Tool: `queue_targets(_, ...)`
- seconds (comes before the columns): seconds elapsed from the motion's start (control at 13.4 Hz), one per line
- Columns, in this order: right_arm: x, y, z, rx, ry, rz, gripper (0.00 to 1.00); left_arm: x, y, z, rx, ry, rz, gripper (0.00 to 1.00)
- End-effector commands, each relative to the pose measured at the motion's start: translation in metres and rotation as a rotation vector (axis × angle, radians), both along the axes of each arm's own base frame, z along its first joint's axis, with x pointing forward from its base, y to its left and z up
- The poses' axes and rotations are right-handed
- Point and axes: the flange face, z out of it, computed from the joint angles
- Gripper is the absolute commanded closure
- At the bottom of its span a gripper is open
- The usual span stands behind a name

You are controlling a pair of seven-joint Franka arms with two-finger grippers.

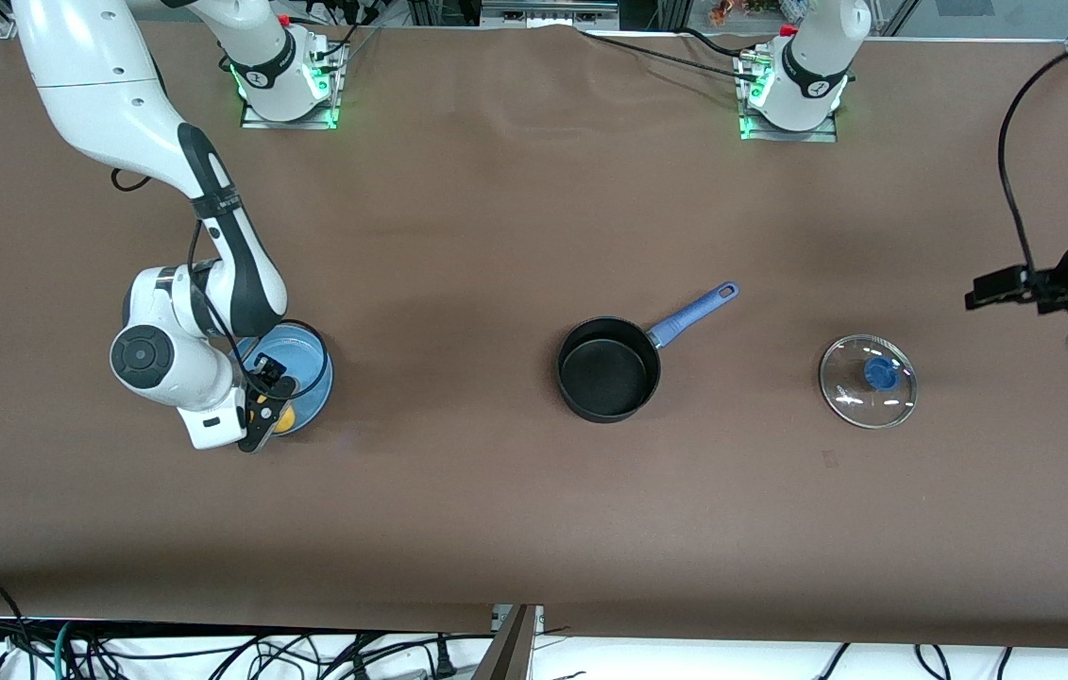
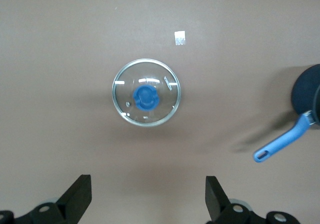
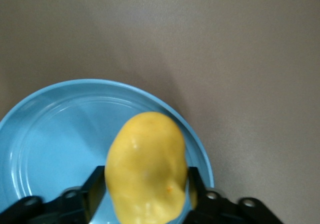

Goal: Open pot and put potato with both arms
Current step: 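Lift the yellow potato and carry it over the saucepan with the right gripper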

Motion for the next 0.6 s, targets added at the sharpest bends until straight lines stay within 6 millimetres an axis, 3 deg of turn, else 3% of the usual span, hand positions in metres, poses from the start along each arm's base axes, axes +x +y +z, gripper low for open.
queue_targets(0.0,0.004,0.016,0.02,0.06,0.028,-0.043,1.0,-0.012,-0.014,0.044,0.019,-0.046,0.001,0.0)
queue_targets(0.15,0.008,0.029,0.048,0.123,0.118,-0.154,1.0,-0.011,-0.024,0.055,0.022,-0.068,-0.106,0.0)
queue_targets(0.22,0.007,0.045,0.06,0.138,0.164,-0.216,1.0,-0.009,-0.024,0.052,0.021,-0.064,-0.108,0.0)
queue_targets(0.37,-0.002,0.083,0.078,0.158,0.234,-0.363,1.0,-0.008,-0.027,0.05,0.009,-0.048,-0.107,0.0)
queue_targets(0.52,-0.016,0.132,0.092,0.227,0.313,-0.563,1.0,-0.002,-0.036,0.051,0.018,-0.041,-0.126,0.0)
